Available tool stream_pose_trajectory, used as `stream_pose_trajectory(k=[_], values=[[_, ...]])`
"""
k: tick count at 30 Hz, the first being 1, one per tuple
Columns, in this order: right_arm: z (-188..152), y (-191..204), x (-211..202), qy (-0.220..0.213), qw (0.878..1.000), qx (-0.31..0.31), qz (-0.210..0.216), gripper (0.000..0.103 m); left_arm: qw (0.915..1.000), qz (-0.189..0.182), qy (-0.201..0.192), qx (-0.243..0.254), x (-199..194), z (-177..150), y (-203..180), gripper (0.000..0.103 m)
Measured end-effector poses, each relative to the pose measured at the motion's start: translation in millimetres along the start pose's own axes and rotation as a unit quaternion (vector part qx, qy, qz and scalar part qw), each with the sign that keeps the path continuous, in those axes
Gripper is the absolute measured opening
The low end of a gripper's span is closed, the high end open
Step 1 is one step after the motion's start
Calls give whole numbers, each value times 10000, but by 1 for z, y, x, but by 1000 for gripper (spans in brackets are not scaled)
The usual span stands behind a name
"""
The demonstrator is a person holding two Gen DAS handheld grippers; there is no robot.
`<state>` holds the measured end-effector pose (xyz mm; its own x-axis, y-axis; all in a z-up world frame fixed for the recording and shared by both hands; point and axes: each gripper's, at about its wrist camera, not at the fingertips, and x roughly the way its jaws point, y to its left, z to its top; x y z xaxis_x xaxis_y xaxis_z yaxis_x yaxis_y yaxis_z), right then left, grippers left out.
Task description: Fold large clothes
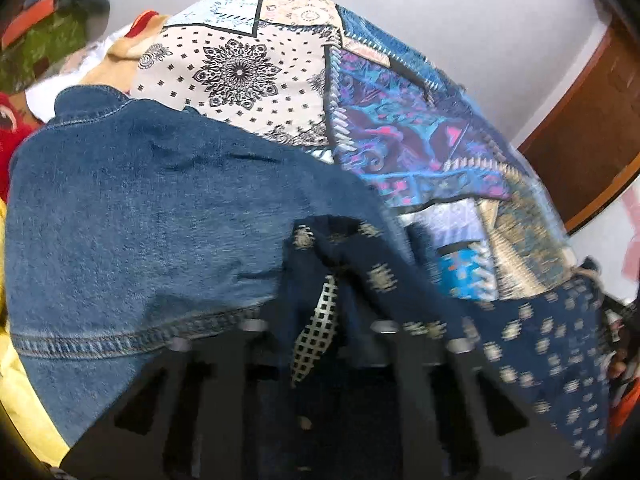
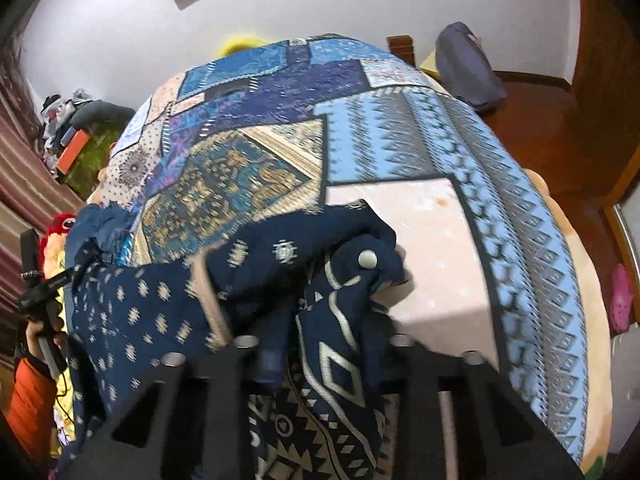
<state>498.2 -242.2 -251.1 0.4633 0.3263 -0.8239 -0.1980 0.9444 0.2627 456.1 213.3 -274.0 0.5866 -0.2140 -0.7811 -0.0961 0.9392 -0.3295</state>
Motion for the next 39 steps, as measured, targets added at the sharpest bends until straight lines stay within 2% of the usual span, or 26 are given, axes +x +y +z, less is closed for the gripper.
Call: stream_pose_trajectory(k=[5,7,10,16,20,21,22,24,27,29,30,31,33,36,39], values=[[19,24,-17,-330,9982,-420,-278,12,9983,420,-318,230,-26,10,-11,5],[34,30,-24,-505,9969,-507,-312,8,9977,427,-492,193,-41,19,-10,5],[63,45,-28,-684,9953,-640,-250,7,9959,443,-783,130,-63,37,-6,5],[107,88,5,-829,9883,-1118,-628,7,9895,960,-1075,128,-66,76,3,5],[127,94,43,-701,9885,-1003,-889,7,9875,1313,-850,-188,-37,88,32,2],[127,92,53,-624,9883,-979,-985,7,9887,1273,-750,-263,-31,88,39,2],[127,88,66,-472,9883,-983,-1065,8,9919,1104,-485,-401,-17,89,51,2],[122,78,86,-221,9865,-1054,-1230,8,9927,1062,-238,-521,-5,86,63,2],[111,69,98,-76,9843,-1249,-1249,8,9921,1223,-108,-266,3,75,64,3],[105,67,96,-75,9800,-1397,-1413,13,9889,1480,-129,33,1,67,56,3],[103,67,95,-26,9771,-1449,-1559,25,9885,1505,-127,105,-1,64,53,3],[101,66,93,-59,9698,-1520,-1905,49,9887,1489,-103,171,-4,60,48,3],[97,62,85,-174,9595,-1602,-2310,72,9887,1470,-109,273,-13,53,38,3],[92,53,62,-124,9710,-1329,-1985,72,9894,1382,-108,436,-30,46,23,5],[82,50,20,-258,9853,-947,-1395,72,9880,1368,-253,669,-58,37,2,8]])
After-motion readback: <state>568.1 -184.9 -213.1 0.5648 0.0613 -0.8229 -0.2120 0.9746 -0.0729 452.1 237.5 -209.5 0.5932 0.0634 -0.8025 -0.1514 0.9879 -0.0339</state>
